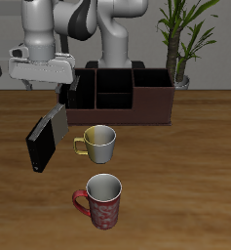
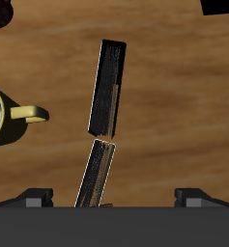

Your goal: Place the left black book into the back desk caddy's left compartment and place the yellow book into the back desk caddy's right compartment and place the right black book into the back desk caddy's right compartment

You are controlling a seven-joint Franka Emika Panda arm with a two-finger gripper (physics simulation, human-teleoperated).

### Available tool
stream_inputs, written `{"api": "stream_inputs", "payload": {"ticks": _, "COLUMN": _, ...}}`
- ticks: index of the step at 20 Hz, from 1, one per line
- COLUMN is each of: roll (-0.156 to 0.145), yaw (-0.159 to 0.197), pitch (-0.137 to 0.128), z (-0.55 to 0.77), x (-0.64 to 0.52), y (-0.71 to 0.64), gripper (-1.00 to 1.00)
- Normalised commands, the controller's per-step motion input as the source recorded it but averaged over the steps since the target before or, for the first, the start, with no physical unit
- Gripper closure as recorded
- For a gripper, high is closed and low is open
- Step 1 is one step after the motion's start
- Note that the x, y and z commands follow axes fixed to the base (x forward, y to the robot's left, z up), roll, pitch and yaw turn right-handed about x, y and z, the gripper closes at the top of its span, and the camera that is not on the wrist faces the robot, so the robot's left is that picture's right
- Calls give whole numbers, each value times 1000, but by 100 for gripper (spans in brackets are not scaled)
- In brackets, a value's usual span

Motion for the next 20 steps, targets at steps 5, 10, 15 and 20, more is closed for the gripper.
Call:
{"api": "stream_inputs", "payload": {"ticks": 5, "roll": -4, "yaw": -39, "pitch": -5, "z": -197, "x": 76, "y": 99, "gripper": -100}}
{"api": "stream_inputs", "payload": {"ticks": 10, "roll": -4, "yaw": -33, "pitch": 9, "z": -256, "x": 43, "y": 28, "gripper": -100}}
{"api": "stream_inputs", "payload": {"ticks": 15, "roll": -3, "yaw": -26, "pitch": 14, "z": -255, "x": -28, "y": 72, "gripper": -100}}
{"api": "stream_inputs", "payload": {"ticks": 20, "roll": -8, "yaw": 4, "pitch": 0, "z": -196, "x": -51, "y": 52, "gripper": -100}}
